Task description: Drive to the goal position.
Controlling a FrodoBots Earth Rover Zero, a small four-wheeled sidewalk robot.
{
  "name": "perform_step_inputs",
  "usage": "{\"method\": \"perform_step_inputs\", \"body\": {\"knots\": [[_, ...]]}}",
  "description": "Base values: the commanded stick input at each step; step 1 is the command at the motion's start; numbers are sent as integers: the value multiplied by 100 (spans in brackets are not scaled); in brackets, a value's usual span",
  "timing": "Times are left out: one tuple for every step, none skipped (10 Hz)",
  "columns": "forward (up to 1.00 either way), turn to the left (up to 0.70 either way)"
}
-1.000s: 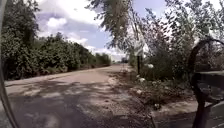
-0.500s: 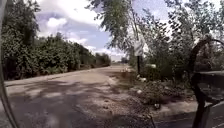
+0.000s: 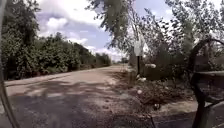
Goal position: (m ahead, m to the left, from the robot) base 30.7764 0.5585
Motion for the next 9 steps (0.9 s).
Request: {"method": "perform_step_inputs", "body": {"knots": [[5, 0], [5, 0], [5, 0], [5, 0], [5, 0], [5, 0], [5, 0], [5, 0], [5, 0]]}}
